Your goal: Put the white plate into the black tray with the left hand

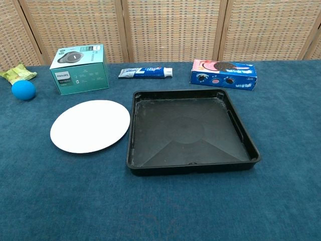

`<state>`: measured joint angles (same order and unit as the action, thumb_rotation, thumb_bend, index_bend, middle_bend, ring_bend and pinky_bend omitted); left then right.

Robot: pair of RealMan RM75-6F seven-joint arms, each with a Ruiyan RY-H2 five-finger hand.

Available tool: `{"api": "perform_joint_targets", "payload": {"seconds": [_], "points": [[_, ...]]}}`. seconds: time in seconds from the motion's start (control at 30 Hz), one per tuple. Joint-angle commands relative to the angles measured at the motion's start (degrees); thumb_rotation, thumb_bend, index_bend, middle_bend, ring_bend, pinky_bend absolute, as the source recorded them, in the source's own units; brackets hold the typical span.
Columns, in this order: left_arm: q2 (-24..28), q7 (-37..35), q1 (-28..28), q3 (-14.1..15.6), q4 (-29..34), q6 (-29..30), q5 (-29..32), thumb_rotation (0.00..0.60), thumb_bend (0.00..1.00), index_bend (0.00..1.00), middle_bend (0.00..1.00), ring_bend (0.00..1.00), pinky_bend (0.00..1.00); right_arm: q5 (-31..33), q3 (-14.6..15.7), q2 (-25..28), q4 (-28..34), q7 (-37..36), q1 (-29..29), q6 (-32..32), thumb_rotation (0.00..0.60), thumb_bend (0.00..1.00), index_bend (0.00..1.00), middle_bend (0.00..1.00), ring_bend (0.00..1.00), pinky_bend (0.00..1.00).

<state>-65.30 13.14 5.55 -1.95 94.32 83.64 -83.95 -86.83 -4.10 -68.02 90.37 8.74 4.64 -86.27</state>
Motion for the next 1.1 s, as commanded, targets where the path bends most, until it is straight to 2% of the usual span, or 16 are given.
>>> {"api": "perform_joint_targets", "payload": {"seconds": [0.03, 0.4, 0.83, 1.1], "points": [[0.2, -0.1, 0.1, 0.1, 0.1, -0.3, 0.3, 0.6, 0.12, 0.0, 0.0, 0.0, 0.0, 0.0, 0.1, -0.1, 0.0, 0.2, 0.1, 0.3, 0.6, 0.23, 0.0, 0.0, 0.0, 0.0], [-0.6, 0.3, 0.1, 0.2, -0.2, 0.8, -1.3, 0.6, 0.12, 0.0, 0.0, 0.0, 0.0, -0.7, 0.5, 0.4, 0.2, -0.7, 0.0, 0.0, 0.6, 0.23, 0.02, 0.0, 0.0, 0.0], [-1.3, 0.3, 0.5, 0.5, -0.8, -0.2, -1.2, 0.6, 0.12, 0.0, 0.0, 0.0, 0.0, -1.4, 1.0, 0.5, 0.4, -0.5, 0.0, 0.1, 0.6, 0.23, 0.08, 0.0, 0.0, 0.0], [-2.1, 0.3, 0.8, 0.4, -1.6, -0.6, -1.1, 0.6, 0.12, 0.0, 0.0, 0.0, 0.0, -1.7, 1.1, 0.3, 0.1, -0.6, 0.1, 0.2, 0.6, 0.23, 0.08, 0.0, 0.0, 0.0]]}}
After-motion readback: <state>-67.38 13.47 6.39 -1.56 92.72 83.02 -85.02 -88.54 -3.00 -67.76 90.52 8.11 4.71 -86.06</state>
